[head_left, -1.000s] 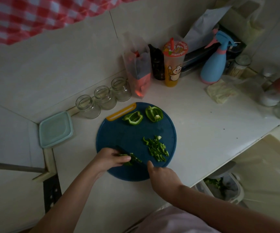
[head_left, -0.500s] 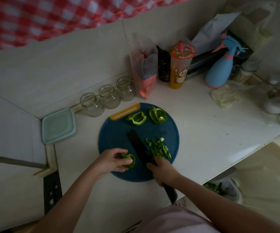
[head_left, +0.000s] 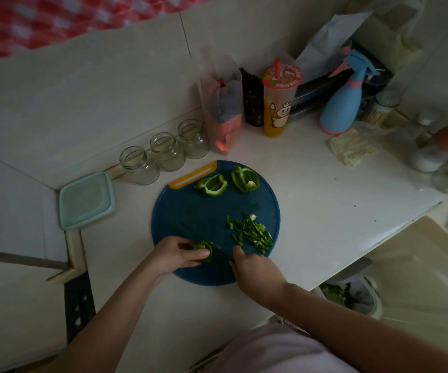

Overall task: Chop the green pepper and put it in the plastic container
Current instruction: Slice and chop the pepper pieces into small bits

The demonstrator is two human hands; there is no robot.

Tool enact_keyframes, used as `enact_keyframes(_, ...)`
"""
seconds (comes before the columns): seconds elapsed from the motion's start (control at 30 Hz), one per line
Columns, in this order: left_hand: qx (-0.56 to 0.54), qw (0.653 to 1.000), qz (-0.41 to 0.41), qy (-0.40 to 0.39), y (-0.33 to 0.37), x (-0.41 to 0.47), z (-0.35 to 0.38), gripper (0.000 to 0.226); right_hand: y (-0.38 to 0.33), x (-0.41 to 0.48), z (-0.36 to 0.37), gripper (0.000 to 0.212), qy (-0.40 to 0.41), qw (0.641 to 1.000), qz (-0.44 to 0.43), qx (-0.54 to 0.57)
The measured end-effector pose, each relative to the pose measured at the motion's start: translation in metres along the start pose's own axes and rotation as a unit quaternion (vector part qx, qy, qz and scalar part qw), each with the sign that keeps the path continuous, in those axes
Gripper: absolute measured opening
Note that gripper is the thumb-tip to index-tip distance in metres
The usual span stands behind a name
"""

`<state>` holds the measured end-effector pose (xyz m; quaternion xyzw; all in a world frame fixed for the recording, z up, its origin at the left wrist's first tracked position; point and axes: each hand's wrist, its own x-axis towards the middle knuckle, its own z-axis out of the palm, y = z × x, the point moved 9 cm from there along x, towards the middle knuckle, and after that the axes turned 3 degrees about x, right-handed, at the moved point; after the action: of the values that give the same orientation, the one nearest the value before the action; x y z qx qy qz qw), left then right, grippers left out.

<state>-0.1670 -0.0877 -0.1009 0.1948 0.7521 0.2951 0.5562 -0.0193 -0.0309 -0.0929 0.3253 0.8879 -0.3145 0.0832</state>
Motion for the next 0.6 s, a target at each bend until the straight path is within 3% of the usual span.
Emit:
enact_keyframes(0.23, -0.009, 1.0, 0.002, -0.001, -0.001, 0.0, -0.004, 0.022, -0.006, 0.001, 0.013, 0.007, -0.021, 0.999, -0.028, -0.036)
enact_keyframes(0.6, -0.008, 1.0, -0.011, 0.0, -0.006, 0.005, -0.012, 0.026, -0.011, 0.001, 0.012, 0.036, -0.04, 0.998, -0.019, -0.046)
